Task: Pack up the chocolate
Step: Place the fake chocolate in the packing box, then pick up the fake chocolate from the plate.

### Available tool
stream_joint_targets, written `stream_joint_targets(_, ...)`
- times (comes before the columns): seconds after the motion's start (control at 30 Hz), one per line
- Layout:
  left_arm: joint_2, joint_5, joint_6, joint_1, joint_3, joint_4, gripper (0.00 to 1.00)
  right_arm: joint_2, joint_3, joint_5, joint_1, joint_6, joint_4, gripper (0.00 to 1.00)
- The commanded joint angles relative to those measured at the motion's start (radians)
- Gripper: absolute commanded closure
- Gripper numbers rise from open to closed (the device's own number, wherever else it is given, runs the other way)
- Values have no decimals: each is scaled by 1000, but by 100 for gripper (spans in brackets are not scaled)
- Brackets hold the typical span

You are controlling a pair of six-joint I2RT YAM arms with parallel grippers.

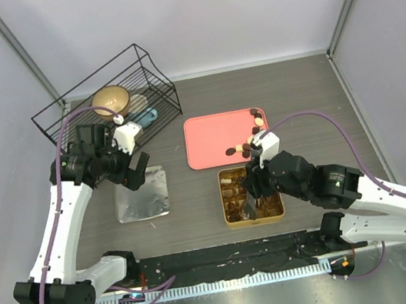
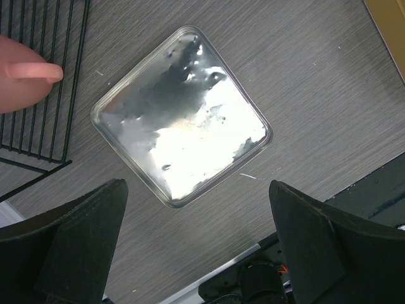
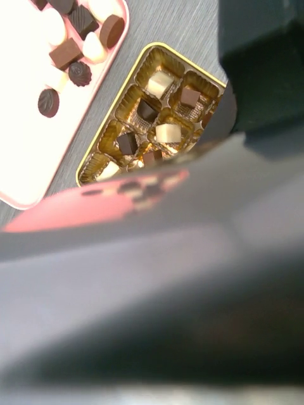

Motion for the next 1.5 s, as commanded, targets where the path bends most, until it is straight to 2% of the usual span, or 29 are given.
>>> stream_joint_targets(0.0,-10,18,-5,6,36,7,0,-4,41,88,6,-29,62,52)
stream_joint_targets(0.2,-12,15,-2,8,44,6,0,38,128,336,-4,-148,145,58)
stream_joint_targets(0.27,-16,12,-6,8,42,9,0,85,151,354,-31,-217,191,60)
stream_joint_targets(0.5,-9,6,-14,6,45,7,0,254,151,141,-405,-300,510,59)
stream_joint_targets(0.73,-12,-10,-8,6,47,7,0,487,194,30,-574,-313,729,56)
stream_joint_targets(1.0,-20,-33,9,6,41,6,0,671,248,-88,-620,-285,828,55)
stream_joint_targets(1.17,-21,-37,15,6,30,6,0,676,220,-154,-619,-244,843,55)
stream_joint_targets(1.47,-21,-36,15,8,24,7,0,714,173,-162,-607,-239,845,55)
